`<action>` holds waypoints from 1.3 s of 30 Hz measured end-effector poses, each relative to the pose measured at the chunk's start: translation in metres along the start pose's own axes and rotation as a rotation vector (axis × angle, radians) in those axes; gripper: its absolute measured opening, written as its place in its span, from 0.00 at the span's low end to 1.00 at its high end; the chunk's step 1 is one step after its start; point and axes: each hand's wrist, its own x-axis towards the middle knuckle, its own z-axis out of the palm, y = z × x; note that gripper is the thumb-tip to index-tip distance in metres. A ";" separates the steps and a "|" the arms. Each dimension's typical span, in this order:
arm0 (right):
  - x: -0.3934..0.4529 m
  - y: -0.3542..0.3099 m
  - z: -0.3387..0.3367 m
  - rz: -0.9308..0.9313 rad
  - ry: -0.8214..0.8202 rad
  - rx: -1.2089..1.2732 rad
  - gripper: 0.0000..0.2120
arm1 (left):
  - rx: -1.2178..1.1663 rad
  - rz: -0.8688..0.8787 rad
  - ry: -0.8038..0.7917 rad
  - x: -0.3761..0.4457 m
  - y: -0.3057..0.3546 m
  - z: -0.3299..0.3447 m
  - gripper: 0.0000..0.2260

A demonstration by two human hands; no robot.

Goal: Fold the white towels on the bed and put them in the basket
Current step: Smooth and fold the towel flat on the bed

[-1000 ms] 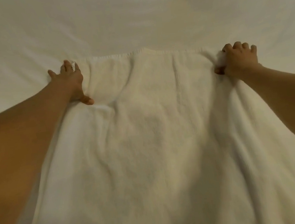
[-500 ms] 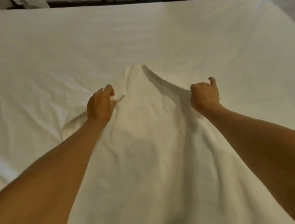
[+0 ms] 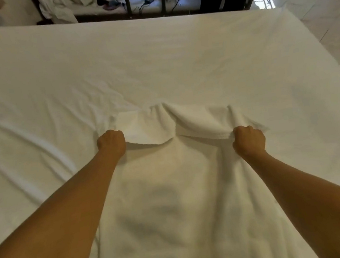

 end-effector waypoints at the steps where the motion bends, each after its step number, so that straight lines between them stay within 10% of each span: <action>1: -0.018 0.008 -0.001 0.009 -0.015 0.017 0.12 | 0.001 -0.016 0.004 -0.018 -0.006 0.006 0.12; 22: -0.311 0.120 -0.002 -0.002 -0.171 -0.104 0.28 | -0.234 -0.096 -0.107 -0.316 -0.147 0.159 0.22; 39: -0.389 0.127 0.046 -0.117 -0.448 -0.183 0.35 | -0.134 0.012 -0.248 -0.409 -0.126 0.212 0.28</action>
